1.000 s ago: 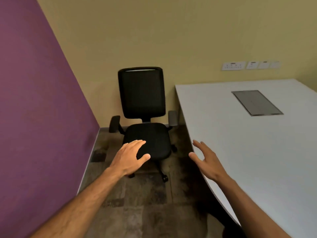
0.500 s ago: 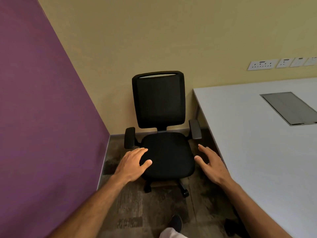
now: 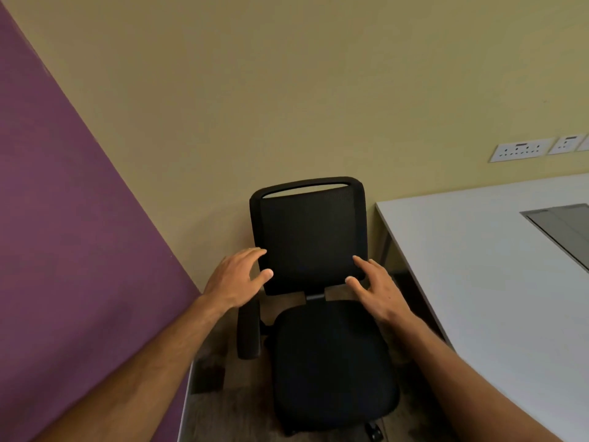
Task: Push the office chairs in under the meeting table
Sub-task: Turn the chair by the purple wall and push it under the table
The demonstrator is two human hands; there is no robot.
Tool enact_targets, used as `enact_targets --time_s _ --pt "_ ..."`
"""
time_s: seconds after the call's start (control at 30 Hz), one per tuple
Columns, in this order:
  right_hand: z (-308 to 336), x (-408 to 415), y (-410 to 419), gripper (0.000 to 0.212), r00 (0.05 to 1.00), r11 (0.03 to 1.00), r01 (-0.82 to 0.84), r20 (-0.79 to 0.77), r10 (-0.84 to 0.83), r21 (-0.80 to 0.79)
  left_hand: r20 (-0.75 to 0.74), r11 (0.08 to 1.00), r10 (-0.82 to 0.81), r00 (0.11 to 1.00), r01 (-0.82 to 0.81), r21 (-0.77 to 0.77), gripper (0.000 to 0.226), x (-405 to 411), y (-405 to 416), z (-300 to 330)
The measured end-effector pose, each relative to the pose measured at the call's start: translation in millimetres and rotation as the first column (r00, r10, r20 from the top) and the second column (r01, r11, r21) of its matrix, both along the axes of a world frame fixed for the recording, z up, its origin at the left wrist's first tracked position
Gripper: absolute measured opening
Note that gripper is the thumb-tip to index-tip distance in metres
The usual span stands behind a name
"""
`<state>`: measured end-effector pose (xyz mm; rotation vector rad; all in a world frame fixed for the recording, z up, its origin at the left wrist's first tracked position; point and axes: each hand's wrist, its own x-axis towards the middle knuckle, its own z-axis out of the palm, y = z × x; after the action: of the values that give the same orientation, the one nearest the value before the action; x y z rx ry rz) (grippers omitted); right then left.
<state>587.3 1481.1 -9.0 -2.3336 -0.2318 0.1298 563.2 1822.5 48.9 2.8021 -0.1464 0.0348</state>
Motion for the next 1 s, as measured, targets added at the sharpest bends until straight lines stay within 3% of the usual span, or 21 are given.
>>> enact_targets --time_s 0.27,0.57,0.7,0.83,1.0 --pt "-7 155 72 0.068 0.989 0.987 0.147 0.042 -0.145 -0.069 0.032 0.989 -0.149 0.988 0.149 0.012 0.055 191 48 -2" --pt "-1 318 121 0.077 0.983 0.936 0.18 0.021 -0.182 -0.304 -0.045 0.968 -0.252 0.967 0.253 0.001 0.062 362 77 -34" --pt "-1 359 131 0.079 0.992 0.904 0.096 -0.034 -0.121 -0.417 -0.176 0.986 -0.167 0.97 0.167 -0.016 0.056 383 76 -59" --pt "-20 371 137 0.075 0.981 0.882 0.025 -0.16 -0.113 -0.471 -0.061 0.981 -0.179 0.982 0.183 0.061 0.046 383 74 -85" --pt "-37 359 141 0.069 0.988 0.832 -0.019 -0.136 -0.069 -0.554 -0.026 0.997 -0.063 0.998 0.064 0.036 0.044 379 78 -86"
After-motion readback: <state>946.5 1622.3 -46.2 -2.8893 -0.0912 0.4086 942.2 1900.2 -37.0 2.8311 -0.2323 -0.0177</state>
